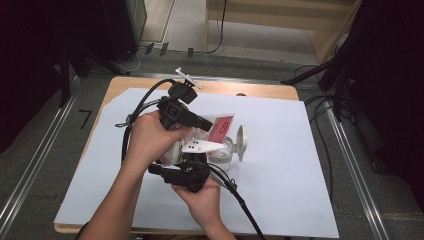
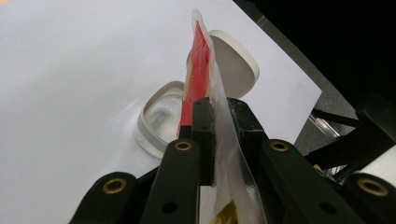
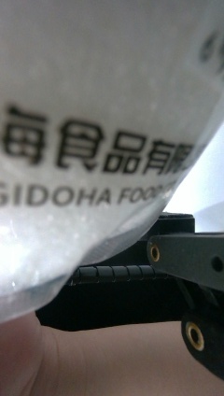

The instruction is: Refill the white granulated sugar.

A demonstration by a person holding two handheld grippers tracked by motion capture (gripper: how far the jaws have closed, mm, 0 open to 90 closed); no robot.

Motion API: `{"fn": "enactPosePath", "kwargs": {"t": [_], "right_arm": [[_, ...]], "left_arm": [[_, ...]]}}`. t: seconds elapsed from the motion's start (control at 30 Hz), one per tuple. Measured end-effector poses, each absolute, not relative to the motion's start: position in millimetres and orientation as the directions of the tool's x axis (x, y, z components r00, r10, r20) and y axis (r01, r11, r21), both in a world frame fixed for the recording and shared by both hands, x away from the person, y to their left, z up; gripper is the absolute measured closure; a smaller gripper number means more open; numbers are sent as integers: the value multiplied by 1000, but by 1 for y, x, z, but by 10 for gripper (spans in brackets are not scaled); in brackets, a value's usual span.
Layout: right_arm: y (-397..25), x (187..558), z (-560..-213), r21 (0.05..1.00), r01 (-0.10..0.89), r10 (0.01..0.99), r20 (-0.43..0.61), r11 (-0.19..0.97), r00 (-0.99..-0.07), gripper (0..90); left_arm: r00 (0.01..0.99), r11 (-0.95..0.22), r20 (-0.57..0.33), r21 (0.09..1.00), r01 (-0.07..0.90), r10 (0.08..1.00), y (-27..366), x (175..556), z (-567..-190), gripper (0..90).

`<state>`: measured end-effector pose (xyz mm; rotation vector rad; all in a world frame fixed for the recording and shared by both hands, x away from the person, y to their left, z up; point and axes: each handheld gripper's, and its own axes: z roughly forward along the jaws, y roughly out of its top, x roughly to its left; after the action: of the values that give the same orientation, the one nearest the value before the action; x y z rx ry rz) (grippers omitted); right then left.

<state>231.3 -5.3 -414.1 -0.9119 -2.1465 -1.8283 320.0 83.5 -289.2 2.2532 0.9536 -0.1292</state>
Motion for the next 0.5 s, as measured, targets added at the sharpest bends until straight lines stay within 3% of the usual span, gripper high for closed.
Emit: {"fn": "enactPosePath", "kwargs": {"t": [0.5], "right_arm": [[-4,230,-414,842,536,344,486,63,-803,600]], "left_arm": [[726,-502,-340,547,670,598,82,319,-289,829]]}}
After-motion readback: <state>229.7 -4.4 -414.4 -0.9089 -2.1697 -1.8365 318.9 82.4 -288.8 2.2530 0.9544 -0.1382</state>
